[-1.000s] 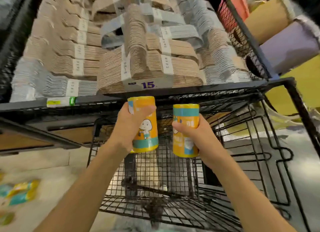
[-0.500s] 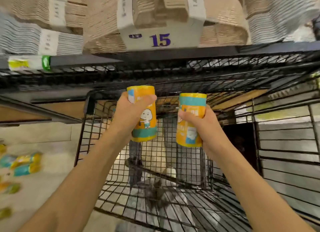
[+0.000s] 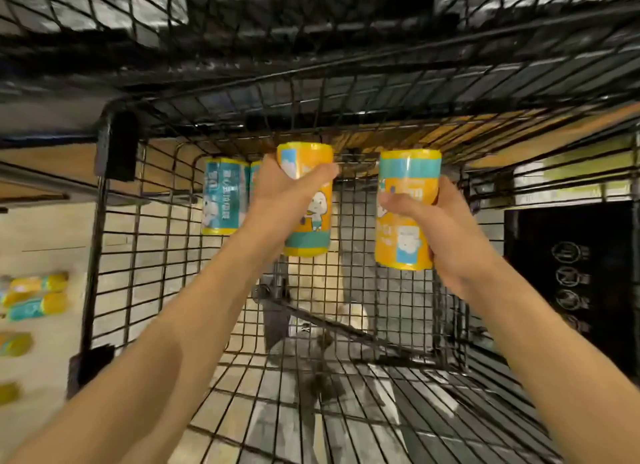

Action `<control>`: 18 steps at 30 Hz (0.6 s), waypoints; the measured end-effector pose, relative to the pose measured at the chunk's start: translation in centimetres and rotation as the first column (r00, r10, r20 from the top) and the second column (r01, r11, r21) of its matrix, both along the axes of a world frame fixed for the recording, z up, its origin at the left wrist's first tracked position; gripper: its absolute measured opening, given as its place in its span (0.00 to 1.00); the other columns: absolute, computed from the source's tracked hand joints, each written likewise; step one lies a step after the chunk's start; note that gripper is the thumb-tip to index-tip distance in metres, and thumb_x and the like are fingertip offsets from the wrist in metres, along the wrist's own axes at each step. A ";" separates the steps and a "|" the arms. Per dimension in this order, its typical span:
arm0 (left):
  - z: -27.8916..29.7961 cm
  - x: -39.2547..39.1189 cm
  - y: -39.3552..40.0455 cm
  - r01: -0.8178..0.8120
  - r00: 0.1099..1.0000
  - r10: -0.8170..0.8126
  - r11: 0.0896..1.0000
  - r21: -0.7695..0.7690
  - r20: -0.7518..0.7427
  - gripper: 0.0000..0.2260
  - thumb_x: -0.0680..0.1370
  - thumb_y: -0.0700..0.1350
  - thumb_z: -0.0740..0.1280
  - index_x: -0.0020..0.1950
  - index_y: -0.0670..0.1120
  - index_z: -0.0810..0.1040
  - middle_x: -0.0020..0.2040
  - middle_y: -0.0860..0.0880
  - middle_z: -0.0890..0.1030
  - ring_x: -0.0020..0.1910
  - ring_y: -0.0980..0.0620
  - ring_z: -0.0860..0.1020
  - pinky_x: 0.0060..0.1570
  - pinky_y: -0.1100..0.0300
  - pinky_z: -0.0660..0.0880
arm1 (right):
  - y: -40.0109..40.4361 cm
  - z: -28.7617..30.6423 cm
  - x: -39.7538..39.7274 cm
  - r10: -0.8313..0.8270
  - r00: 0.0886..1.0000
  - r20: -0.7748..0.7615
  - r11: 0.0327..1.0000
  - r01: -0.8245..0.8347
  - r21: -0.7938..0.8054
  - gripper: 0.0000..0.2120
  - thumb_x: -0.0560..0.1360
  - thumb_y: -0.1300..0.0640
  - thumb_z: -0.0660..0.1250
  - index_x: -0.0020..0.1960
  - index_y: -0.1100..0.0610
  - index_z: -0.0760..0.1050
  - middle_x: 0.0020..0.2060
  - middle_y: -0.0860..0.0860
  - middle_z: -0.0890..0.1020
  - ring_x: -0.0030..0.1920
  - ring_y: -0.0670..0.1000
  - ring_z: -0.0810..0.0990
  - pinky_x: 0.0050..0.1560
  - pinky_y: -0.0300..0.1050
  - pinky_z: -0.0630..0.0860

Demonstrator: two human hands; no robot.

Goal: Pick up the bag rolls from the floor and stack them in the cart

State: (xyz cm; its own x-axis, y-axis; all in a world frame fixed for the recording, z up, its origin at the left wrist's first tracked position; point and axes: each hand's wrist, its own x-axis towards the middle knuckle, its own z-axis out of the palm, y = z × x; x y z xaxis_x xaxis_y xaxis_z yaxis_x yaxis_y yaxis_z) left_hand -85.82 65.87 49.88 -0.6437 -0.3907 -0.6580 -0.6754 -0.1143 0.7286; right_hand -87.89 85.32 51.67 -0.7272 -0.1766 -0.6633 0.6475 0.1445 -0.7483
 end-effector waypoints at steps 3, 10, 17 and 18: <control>-1.4 -1.1 0.2 0.045 0.997 -0.033 0.987 -0.151 0.076 0.33 0.62 0.60 0.79 0.58 0.45 0.71 0.51 0.46 0.82 0.51 0.46 0.82 0.54 0.42 0.80 | 0.1 -0.6 0.4 0.001 0.999 0.034 1.000 -0.002 0.009 0.22 0.73 0.56 0.76 0.63 0.52 0.73 0.49 0.48 0.86 0.44 0.47 0.87 0.39 0.43 0.83; -5.1 -4.0 0.9 0.435 0.900 -0.323 0.699 -0.568 0.292 0.37 0.72 0.61 0.73 0.69 0.38 0.66 0.68 0.38 0.72 0.69 0.38 0.70 0.64 0.47 0.70 | 0.1 -1.5 0.3 -0.011 0.997 0.080 0.999 0.008 0.043 0.24 0.71 0.54 0.78 0.63 0.51 0.73 0.51 0.50 0.85 0.47 0.48 0.87 0.46 0.49 0.84; -7.2 -3.8 1.2 0.650 0.760 -0.369 0.449 -0.613 0.535 0.45 0.75 0.68 0.66 0.77 0.35 0.59 0.74 0.37 0.66 0.74 0.37 0.64 0.70 0.44 0.65 | -0.1 -2.5 0.1 0.007 0.994 0.113 0.999 -0.013 0.050 0.24 0.71 0.55 0.78 0.63 0.52 0.72 0.51 0.52 0.85 0.49 0.52 0.86 0.50 0.53 0.84; -7.4 -3.8 1.1 0.676 0.737 -0.374 0.412 -0.611 0.563 0.45 0.76 0.68 0.65 0.77 0.35 0.58 0.74 0.36 0.66 0.74 0.37 0.64 0.70 0.44 0.64 | -0.2 -2.6 0.1 0.009 0.993 0.118 0.998 -0.016 0.053 0.24 0.71 0.55 0.78 0.63 0.52 0.72 0.51 0.52 0.85 0.49 0.52 0.86 0.49 0.51 0.84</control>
